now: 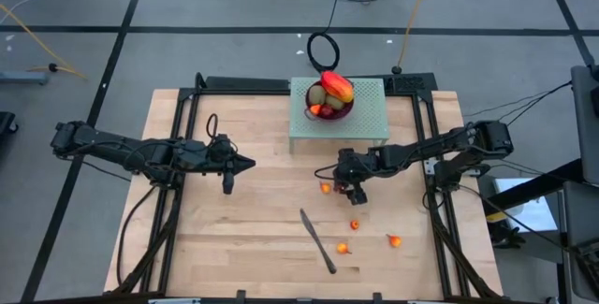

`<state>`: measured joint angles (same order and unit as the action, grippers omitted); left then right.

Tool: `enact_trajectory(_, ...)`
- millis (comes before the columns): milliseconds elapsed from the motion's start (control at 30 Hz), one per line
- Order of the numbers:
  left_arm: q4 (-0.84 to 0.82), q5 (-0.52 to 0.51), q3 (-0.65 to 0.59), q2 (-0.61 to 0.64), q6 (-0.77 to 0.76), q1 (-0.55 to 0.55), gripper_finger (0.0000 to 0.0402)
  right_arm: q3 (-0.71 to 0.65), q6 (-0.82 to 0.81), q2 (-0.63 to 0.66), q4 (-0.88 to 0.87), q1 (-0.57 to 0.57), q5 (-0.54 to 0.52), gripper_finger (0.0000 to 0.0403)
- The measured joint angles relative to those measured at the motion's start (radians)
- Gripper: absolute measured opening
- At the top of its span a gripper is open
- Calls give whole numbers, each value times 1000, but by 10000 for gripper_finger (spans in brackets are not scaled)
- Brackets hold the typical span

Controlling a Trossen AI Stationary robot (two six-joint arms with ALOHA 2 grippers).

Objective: Pick & Place Fruit
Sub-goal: Put the red pomegranate into the violet strainer bowl on the shelf

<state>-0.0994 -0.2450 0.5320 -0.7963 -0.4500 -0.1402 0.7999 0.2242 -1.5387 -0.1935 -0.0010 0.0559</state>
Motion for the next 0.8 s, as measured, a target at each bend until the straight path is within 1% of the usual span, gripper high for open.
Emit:
enact_trajectory(100,0,-1,0,0,0,0,21,-1,5,0,10,0,5,334)
enact_trajectory(167,0,-5,0,0,0,0,21,-1,2,-4,12,0,29,334)
enact_trajectory(300,0,-22,0,0,0,0,21,-1,3,-55,21,0,28,334)
enact_trajectory(433,0,-23,0,0,-1,0,21,1,6,-97,71,7,23,334)
enact_trajectory(700,0,-23,1,0,-3,0,21,1,1,-85,75,7,20,334)
enact_trajectory(800,0,-23,1,0,0,1,21,-1,-1,-71,33,7,20,334)
